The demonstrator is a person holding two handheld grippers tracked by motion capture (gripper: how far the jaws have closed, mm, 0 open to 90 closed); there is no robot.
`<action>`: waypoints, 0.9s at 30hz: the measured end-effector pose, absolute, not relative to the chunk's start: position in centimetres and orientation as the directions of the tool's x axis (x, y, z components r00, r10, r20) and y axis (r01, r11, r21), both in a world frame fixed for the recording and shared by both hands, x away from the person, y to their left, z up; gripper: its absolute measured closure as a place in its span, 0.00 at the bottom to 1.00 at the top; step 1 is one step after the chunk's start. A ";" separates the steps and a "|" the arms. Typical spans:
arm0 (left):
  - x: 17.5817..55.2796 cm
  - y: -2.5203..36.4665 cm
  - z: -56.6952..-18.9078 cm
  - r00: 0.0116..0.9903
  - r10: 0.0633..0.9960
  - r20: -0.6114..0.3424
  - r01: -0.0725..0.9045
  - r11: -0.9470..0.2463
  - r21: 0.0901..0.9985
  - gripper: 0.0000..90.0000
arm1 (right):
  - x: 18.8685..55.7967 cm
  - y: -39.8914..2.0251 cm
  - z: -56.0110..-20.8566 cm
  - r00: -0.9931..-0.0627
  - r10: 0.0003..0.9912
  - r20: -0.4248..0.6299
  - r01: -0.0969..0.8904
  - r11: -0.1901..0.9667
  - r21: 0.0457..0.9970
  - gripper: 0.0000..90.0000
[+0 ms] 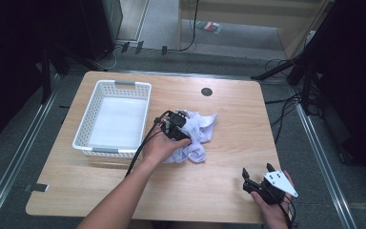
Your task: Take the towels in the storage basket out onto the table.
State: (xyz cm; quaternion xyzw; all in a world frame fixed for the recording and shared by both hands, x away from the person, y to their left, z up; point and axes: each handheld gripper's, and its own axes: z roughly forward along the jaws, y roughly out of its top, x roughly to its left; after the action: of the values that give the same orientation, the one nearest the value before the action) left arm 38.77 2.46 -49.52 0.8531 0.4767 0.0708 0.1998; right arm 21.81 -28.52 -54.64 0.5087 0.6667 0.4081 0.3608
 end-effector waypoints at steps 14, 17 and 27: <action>38.1 2.9 -48.2 0.542 0.838 -0.065 0.762 -0.457 0.458 0.00 | 21.8 -28.5 -54.7 -0.220 0.973 -0.066 0.384 0.148 0.911 0.15; 37.8 3.2 -47.5 0.542 0.837 -0.069 0.748 -0.444 0.493 0.00 | 21.8 -28.6 -54.6 -0.217 0.974 -0.063 0.384 0.144 0.912 0.15; 37.0 4.8 -46.0 0.536 0.840 -0.077 0.729 -0.415 0.545 0.00 | 21.6 -28.6 -54.6 -0.222 0.973 -0.058 0.357 0.136 0.924 0.13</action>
State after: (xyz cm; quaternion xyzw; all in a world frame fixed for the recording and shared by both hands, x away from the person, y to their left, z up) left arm 37.00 4.78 -45.98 0.8346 0.4700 0.1044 0.2676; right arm 21.63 -28.57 -54.65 0.5047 0.6588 0.4208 0.3662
